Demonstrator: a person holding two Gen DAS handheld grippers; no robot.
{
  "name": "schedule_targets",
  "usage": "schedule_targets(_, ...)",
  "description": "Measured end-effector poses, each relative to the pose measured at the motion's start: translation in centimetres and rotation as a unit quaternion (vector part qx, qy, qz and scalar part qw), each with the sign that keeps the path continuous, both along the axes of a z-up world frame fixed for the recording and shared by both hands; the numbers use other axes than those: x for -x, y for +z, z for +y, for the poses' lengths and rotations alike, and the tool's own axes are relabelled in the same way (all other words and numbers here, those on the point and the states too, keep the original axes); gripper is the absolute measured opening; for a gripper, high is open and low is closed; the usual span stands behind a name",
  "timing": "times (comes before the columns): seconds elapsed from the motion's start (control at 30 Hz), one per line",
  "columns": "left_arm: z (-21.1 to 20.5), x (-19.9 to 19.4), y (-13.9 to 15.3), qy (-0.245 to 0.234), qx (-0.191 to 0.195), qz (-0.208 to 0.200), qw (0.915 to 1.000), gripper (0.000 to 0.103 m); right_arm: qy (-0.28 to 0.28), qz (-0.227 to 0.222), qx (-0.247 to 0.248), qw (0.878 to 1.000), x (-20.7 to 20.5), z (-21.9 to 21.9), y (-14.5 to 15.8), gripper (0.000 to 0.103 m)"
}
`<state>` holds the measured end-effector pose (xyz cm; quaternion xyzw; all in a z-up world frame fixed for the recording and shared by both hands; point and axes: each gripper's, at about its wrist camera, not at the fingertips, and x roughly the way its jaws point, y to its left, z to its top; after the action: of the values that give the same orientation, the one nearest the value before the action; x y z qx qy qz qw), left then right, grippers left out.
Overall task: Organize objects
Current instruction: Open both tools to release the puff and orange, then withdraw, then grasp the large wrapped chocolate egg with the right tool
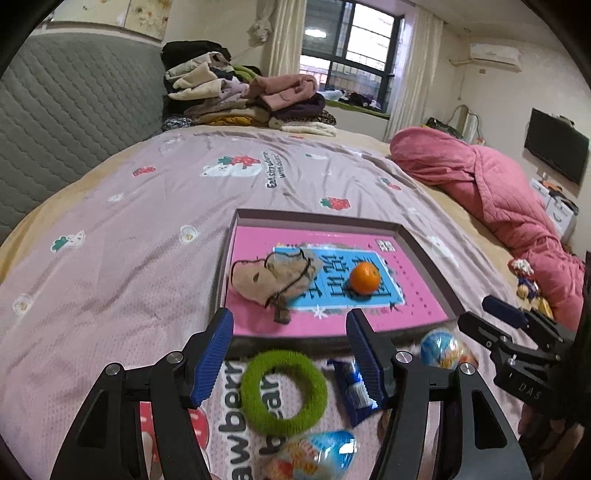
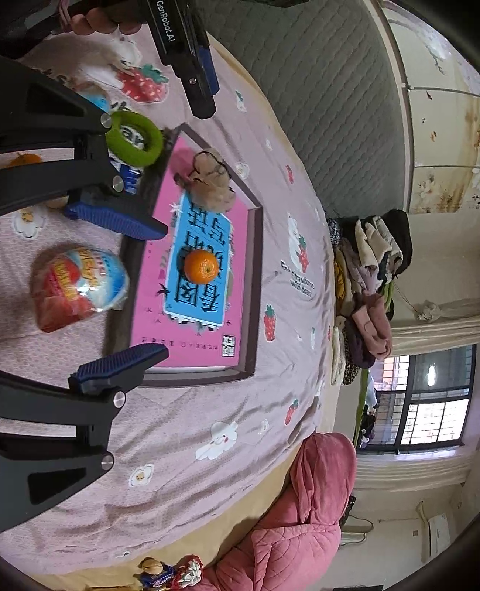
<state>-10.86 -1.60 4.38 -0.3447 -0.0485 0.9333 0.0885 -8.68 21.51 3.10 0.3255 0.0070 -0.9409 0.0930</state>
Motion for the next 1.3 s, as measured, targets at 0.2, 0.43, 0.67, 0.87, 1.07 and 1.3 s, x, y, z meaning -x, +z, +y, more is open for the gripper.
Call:
schedule_targets(0.2,0.1,-1.4,-0.8,-0.01,0.005,-0.009,0.9999,0.065,0.009,-0.004,-0.004,1.0,-0.9,0.1,-0.4,0.058)
schedule_targets(0.43,0.7,-2.6,-1.4,-0.029,0.028,-0.011,0.9991,0.065,0.01,-0.019,-0.003,1.0,-1.1,0.3,-1.1,0.058)
schedule_targets(0.67,0.9,-3.6,-2.2,-0.034,0.033,-0.017,0.9987,0.065,0.009,-0.027,-0.004,1.0,-1.4,0.5,-1.5,0.058)
schedule_targets(0.87,1.6,-4.1,-3.1,-0.045,0.033,-0.032,0.9979,0.065,0.015,-0.035,-0.005,0.999,-1.4,0.3,-1.9,0.058)
schedule_targets(1.07,2.4,-4.8,-3.8,-0.059,0.048,-0.037,0.9964,0.065,0.016,-0.044,0.0,0.999,-1.4,0.2,-2.3,0.058)
schedule_targets(1.3,2.5,-5.1,-4.6,-0.063,0.055,-0.048,0.9953,0.065,0.018,-0.053,-0.004,0.998,-1.5,0.0,-2.8,0.058)
